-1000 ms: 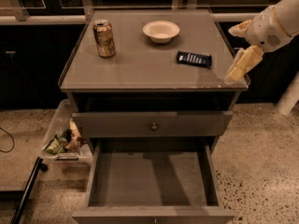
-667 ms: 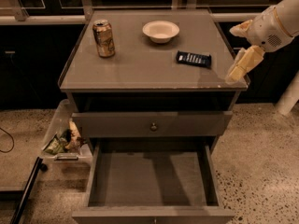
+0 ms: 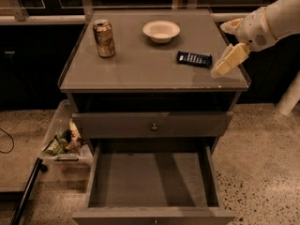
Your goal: Place rxbar blueberry into middle drawer
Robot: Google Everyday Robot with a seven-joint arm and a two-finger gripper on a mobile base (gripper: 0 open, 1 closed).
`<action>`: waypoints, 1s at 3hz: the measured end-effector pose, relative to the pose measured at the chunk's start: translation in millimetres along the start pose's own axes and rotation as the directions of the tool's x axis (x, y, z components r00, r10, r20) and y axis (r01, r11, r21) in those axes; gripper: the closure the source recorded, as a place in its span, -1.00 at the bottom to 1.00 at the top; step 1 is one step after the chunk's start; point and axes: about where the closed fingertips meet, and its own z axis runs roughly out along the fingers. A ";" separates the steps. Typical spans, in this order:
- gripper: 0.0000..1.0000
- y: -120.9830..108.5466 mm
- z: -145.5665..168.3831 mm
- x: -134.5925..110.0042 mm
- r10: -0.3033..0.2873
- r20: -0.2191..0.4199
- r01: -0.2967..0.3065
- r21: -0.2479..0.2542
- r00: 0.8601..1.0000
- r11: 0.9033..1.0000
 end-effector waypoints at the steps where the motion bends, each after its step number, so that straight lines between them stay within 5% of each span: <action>1: -1.00 -18.0 18.9 -4.6 0.099 0.057 -0.098 -0.027 0.993 0.995; 2: -1.00 -34.2 29.7 -0.6 0.188 0.053 -0.189 -0.003 0.981 0.982; 3: -1.00 -52.0 41.1 3.2 0.207 0.039 -0.209 0.048 0.978 0.977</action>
Offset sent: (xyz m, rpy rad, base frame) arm 0.0666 -0.0040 -0.0155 0.1614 0.1285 -0.2349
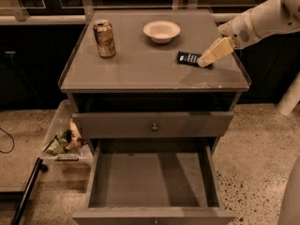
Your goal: Place rxbar blueberry into middle drawer
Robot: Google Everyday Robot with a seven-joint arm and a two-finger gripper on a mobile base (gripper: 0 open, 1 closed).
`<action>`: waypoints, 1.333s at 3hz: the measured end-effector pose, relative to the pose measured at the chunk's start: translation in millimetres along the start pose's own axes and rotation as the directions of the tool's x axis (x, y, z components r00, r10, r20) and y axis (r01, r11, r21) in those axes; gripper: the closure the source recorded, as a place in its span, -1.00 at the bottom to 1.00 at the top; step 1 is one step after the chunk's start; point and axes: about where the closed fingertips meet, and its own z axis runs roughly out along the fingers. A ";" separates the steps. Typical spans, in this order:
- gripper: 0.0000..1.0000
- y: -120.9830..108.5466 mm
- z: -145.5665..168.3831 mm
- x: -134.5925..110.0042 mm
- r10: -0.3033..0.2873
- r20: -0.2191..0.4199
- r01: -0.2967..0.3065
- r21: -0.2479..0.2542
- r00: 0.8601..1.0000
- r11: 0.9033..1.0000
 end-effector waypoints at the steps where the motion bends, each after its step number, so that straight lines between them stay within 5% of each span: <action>1: -1.00 -16.0 10.6 0.7 -0.035 0.001 0.035 0.056 0.999 0.998; 2: -1.00 -29.7 20.2 8.4 -0.066 0.010 0.065 0.091 0.998 0.994; 4: -1.00 -44.3 34.0 32.6 0.026 0.087 -0.028 0.016 0.996 0.999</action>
Offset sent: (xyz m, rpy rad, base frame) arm 0.0475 -0.0226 -0.0250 -0.0692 -0.1693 -0.0391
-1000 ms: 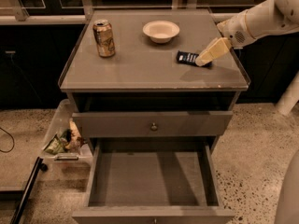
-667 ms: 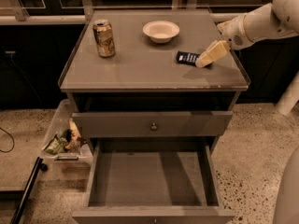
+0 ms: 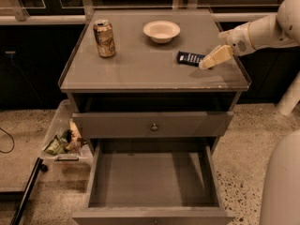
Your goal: Place rxbar blueberry into middle drawer
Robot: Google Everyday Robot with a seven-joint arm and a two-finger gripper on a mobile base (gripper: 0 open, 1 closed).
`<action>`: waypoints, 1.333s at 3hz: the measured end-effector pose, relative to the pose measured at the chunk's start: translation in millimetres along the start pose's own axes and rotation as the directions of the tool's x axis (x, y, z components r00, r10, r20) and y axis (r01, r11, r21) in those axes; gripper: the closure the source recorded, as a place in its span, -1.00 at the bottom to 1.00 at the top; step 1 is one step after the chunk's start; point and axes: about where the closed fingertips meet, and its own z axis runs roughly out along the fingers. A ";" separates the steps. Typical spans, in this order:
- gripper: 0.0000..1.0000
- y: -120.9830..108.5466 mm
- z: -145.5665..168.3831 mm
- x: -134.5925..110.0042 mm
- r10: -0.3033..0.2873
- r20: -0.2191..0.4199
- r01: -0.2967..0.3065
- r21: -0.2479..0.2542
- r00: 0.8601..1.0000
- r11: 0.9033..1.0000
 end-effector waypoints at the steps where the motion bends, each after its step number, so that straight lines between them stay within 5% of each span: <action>1: -1.00 -2.1 3.8 7.3 0.070 0.036 -0.068 -0.049 0.997 0.996; 2: -1.00 -3.4 8.1 9.4 0.100 0.037 -0.097 -0.066 0.994 0.993; 4: -1.00 -4.5 22.2 9.5 0.057 -0.030 -0.059 -0.055 0.998 0.997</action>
Offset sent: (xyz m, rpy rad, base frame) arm 0.0110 -0.0128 -0.0080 0.1237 0.1006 -0.0152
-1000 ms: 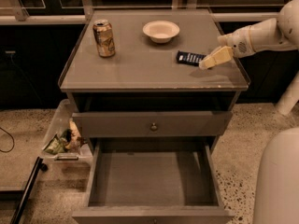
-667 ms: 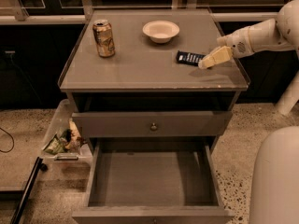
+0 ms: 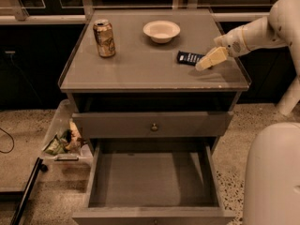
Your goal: Place rxbar blueberry into middle drawer
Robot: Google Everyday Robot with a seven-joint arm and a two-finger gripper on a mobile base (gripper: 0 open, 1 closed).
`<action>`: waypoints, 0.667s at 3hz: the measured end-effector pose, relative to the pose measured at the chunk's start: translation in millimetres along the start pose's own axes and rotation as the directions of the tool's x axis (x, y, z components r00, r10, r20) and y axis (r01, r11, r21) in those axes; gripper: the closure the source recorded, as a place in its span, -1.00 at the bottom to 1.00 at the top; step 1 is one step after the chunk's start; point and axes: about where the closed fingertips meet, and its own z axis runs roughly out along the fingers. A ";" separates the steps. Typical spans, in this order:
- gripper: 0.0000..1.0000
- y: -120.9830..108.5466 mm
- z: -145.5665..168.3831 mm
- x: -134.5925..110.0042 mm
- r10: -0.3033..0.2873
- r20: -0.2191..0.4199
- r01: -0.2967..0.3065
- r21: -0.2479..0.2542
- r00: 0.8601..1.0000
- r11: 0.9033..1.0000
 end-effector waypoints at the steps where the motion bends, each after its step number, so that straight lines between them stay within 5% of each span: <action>1: -1.00 3.5 11.2 6.9 -0.016 -0.048 0.014 -0.037 0.999 0.999; 2: -1.00 4.2 13.2 9.3 -0.010 -0.051 0.008 -0.048 0.999 0.999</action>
Offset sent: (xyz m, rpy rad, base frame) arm 0.0021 -0.0023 -0.0040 -0.0544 0.0306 0.0358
